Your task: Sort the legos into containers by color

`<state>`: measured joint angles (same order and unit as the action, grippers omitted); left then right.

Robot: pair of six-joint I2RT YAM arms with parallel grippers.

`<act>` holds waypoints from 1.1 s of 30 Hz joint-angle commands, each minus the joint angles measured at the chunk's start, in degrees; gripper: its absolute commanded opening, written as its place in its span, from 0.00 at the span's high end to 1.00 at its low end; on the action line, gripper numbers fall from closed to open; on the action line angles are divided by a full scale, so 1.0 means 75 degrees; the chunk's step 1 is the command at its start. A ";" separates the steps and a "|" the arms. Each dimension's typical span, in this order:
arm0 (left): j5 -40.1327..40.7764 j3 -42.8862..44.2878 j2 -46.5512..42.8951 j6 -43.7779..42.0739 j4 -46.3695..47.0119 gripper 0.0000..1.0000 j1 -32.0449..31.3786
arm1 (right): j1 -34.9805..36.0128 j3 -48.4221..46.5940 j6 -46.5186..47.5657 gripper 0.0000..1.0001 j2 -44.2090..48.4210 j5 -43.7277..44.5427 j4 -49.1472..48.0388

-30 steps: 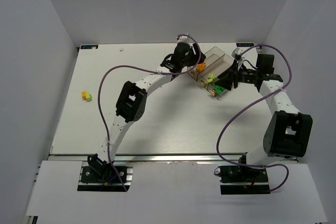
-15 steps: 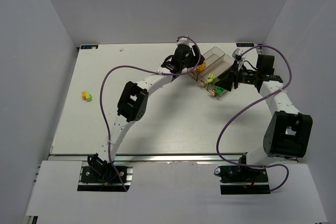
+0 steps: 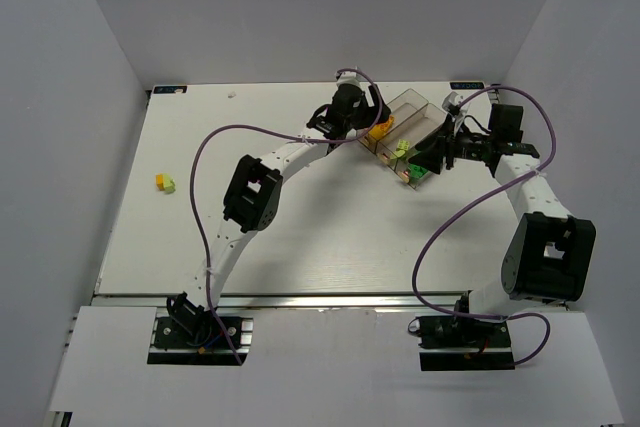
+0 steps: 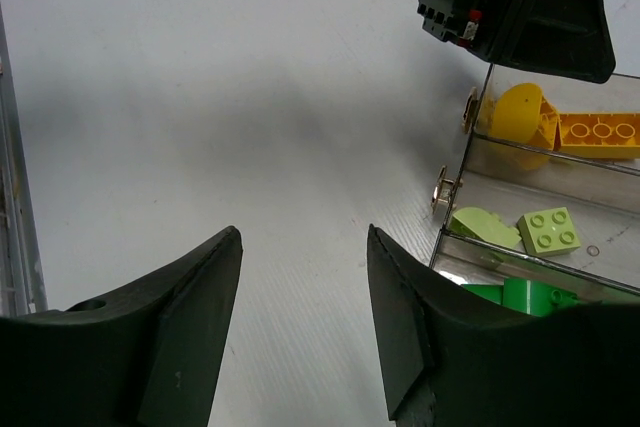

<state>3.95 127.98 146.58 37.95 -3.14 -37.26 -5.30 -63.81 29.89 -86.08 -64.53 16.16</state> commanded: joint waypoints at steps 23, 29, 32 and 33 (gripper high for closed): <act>0.2591 -0.9092 -0.9111 0.0587 -0.2499 0.08 0.2328 | 0.1057 -0.2776 0.6586 0.17 -0.1564 -0.0479 0.5941; 0.2346 -1.0700 -1.0905 0.1092 -0.3284 0.24 0.3581 | 0.2275 -0.2099 0.4971 0.35 -0.1216 0.0340 0.4399; 0.1901 -1.0924 -1.1048 0.0870 -0.3565 0.24 0.4389 | 0.2897 -0.1594 0.4009 0.35 -0.0934 0.0809 0.3296; 0.1807 -1.0889 -1.0932 0.0765 -0.3752 0.22 0.4567 | 0.3142 -0.1512 0.3798 0.34 -0.0886 0.0916 0.3097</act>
<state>20.60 46.74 64.95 43.99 -27.51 -6.90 15.55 -76.62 64.69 -96.38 -61.23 46.26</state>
